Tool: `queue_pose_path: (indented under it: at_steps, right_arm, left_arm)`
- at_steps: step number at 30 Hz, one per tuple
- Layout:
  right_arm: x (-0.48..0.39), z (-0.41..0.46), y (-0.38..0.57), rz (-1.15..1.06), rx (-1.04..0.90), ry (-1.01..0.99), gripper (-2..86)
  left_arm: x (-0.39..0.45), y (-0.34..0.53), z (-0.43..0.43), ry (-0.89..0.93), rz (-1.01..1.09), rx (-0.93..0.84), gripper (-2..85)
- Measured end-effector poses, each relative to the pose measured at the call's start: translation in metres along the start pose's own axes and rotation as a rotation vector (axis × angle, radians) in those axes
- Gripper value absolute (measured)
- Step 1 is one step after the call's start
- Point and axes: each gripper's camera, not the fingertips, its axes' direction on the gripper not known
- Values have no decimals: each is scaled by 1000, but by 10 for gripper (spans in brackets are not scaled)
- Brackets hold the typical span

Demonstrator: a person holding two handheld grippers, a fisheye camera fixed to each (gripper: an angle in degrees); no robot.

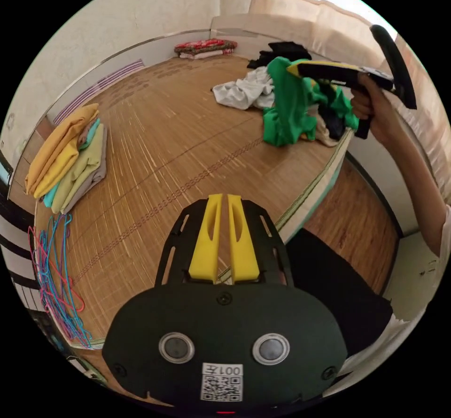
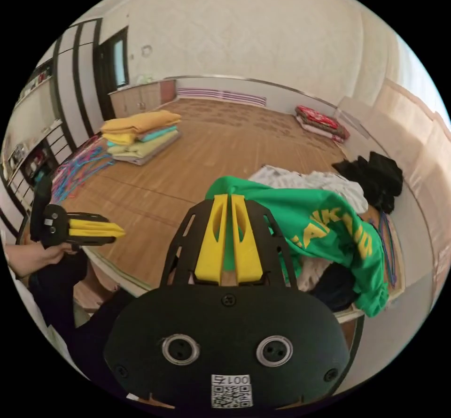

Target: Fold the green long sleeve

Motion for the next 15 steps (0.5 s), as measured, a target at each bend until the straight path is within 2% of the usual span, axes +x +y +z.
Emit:
queue_pose_path:
  at_steps: [2,4,10,13,15]
  right_arm:
    - [-27,-10,-10,-65,26,-24,8]
    - [-58,-22,-23,-114,64,-135,8]
    - [-133,-33,-59,-216,107,-453,8]
    - [-174,-34,-77,-267,89,-495,9]
    - [-195,-34,-83,-293,76,-583,10]
  left_arm:
    - [-4,16,-19,5,-13,91,43]
    - [-13,39,-38,10,-28,192,68]
    - [-45,94,-50,-17,-128,250,130]
    - [-70,128,-57,-63,-238,286,120]
    - [-89,151,-63,-28,-329,304,89]
